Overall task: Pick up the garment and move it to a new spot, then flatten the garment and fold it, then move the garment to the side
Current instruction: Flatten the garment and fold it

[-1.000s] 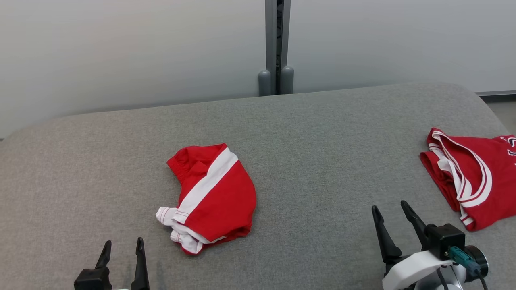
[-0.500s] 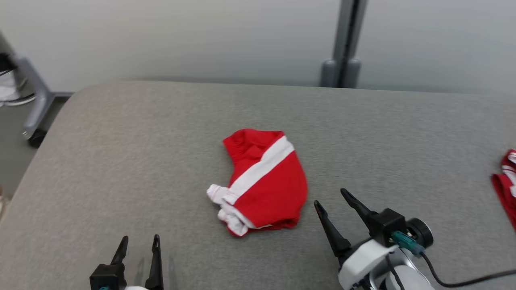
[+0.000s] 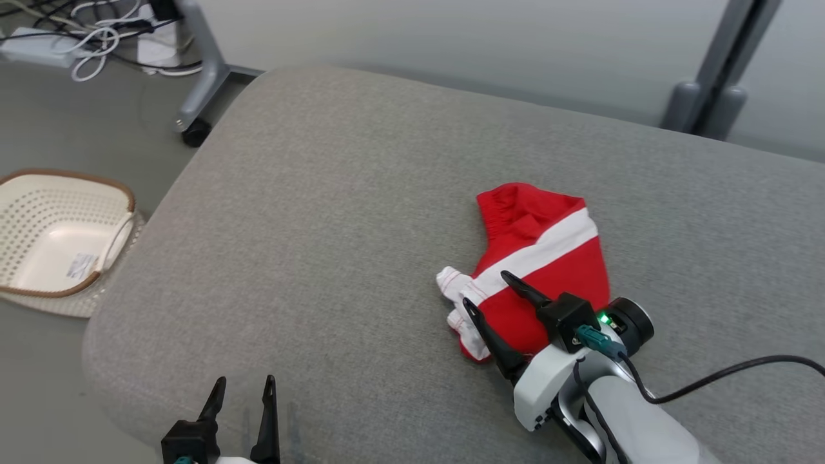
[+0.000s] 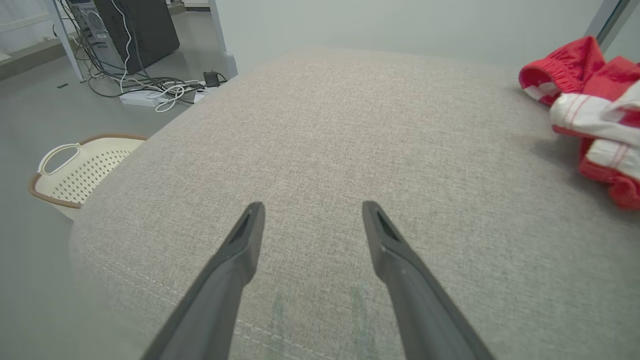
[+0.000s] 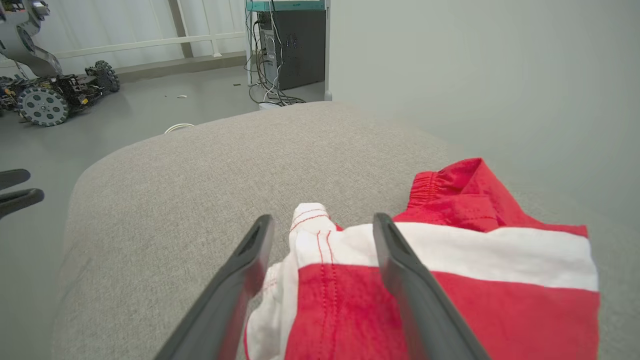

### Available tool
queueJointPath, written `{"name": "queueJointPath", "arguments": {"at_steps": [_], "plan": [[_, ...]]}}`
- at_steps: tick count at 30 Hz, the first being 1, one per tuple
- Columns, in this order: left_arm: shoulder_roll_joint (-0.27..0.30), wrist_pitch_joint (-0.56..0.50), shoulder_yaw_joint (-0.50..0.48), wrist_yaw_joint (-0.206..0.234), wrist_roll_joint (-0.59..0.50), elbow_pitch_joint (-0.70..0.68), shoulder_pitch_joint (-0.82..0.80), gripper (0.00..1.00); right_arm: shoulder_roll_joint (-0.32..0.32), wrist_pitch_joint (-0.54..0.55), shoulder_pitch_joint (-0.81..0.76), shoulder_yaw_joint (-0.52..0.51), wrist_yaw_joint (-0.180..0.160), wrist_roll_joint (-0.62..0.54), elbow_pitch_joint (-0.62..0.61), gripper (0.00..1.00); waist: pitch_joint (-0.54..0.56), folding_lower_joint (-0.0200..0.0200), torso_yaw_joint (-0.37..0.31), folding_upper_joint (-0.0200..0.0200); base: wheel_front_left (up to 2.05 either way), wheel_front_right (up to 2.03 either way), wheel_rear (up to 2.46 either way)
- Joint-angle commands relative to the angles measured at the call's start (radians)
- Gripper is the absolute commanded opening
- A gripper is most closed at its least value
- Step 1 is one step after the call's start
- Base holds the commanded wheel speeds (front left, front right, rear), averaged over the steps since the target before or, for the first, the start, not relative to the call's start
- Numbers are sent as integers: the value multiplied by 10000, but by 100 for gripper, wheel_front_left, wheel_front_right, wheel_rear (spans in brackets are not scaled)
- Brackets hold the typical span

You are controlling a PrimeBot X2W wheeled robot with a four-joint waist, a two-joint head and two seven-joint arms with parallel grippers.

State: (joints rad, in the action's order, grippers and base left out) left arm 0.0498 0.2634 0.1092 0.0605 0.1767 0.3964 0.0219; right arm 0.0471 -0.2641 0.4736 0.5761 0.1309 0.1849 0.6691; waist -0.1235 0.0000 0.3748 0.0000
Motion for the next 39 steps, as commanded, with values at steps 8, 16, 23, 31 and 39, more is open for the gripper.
{"name": "queueJointPath", "arguments": {"at_steps": [8,16,23,31,39], "plan": [[25,12,162,177,256,-52,-198,100,75,1,429,104,-4,-83,1002,100,-238,0,438,0,0,0,0],[28,12,310,288,486,-140,-405,100,70,1,776,-247,-4,-303,1625,36,-437,0,345,0,0,0,0],[29,12,239,318,567,-125,-393,100,73,1,833,-1141,-4,-319,1058,0,-324,0,141,0,0,0,0],[26,12,-105,195,438,-127,-142,100,189,2,248,-3755,-4,-937,-675,0,110,0,-569,0,0,0,0],[27,12,-197,80,424,-110,-88,100,422,3,-771,-5541,-4,-1334,-1566,0,543,0,-1598,0,0,0,0]]}}
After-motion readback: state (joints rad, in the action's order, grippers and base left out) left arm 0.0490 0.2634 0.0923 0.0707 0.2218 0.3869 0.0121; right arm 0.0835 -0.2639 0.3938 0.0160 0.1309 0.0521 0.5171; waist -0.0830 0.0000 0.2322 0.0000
